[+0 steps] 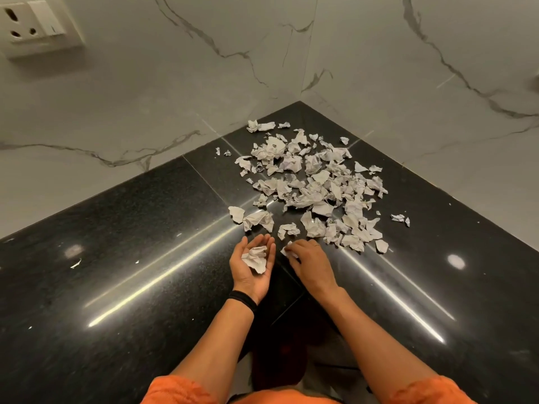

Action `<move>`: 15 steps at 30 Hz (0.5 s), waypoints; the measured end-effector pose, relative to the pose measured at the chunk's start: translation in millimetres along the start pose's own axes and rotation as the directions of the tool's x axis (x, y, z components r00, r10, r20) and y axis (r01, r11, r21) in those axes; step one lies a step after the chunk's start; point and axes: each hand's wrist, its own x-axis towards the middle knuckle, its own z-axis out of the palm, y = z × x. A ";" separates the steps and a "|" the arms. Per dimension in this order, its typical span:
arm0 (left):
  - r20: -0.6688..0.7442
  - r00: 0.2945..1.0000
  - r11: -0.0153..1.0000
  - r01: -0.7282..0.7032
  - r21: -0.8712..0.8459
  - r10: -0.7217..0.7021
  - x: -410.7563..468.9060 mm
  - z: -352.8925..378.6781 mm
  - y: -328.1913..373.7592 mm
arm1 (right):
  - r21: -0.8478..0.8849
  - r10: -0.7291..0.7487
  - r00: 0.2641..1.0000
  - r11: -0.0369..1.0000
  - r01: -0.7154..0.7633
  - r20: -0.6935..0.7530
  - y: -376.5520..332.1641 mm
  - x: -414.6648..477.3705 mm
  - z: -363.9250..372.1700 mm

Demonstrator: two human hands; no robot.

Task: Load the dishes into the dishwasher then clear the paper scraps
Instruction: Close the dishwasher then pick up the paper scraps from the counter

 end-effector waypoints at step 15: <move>0.049 0.998 0.995 0.025 0.101 -0.030 -5.5 21.2 -16.3 | 0.482 0.065 0.994 0.876 -0.018 -0.082 -50.2 -6.0 -17.5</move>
